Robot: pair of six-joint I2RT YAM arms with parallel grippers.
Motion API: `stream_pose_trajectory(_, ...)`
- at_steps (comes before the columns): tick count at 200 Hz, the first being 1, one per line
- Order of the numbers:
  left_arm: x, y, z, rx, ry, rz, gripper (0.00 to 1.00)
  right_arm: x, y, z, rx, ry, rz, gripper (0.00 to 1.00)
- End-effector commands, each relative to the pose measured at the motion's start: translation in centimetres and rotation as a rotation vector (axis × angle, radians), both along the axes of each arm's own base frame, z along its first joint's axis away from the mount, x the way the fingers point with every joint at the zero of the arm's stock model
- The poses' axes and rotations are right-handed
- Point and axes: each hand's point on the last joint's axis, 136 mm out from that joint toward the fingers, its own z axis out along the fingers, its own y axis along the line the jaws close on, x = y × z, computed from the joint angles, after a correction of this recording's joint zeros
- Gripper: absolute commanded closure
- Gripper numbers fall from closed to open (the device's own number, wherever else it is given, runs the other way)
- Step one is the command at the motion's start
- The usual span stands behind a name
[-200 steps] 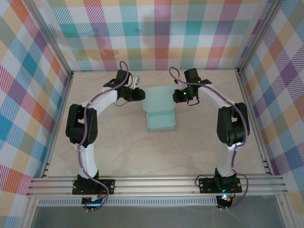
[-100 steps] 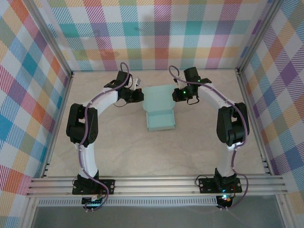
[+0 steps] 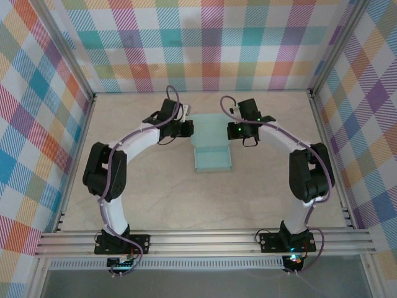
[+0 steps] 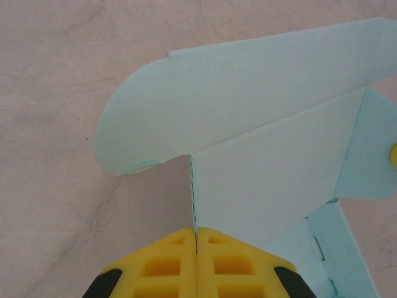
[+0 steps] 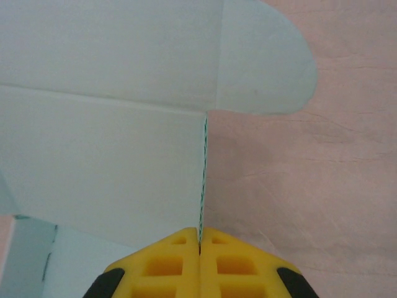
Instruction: Fold the paper box
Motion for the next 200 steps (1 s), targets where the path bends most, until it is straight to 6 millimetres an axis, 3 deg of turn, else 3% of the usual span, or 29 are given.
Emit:
stream_pose_trajectory(1, 0.4, -0.6, 3.4, 0.026, -0.199, 0.048, 1.00, 1.5, 0.6, 3.5, 0.035, -0.197, -0.086, 1.00)
stream_pose_trajectory(106, -3.1, -1.9, 3.7, 0.076, -0.482, 0.122, 1.00, -0.5, 0.5, 3.8, 0.125, -0.317, -0.218, 1.00)
stream_pose_trajectory(130, -3.3, -1.9, 3.2, 0.087, -0.490, 0.123, 1.00, -1.4, 0.4, 4.8, 0.129, -0.344, -0.181, 0.62)
stream_pose_trajectory(142, -3.3, -1.7, 3.3, 0.100, -0.504, 0.122, 1.00, -1.9, 0.2, 5.5, 0.112, -0.345, -0.128, 0.49)
stream_pose_trajectory(160, -3.3, -1.6, 3.5, 0.126, -0.532, 0.103, 1.00, -2.7, -1.3, 6.7, 0.063, -0.331, -0.082, 0.40)
stream_pose_trajectory(180, -3.4, -1.4, 3.8, 0.148, -0.567, 0.089, 1.00, -3.4, -3.4, 8.1, 0.022, -0.282, -0.044, 0.38)
stream_pose_trajectory(200, -3.6, -1.5, 4.0, 0.149, -0.603, 0.069, 1.00, -4.8, -3.7, 9.6, 0.043, -0.170, 0.060, 0.37)
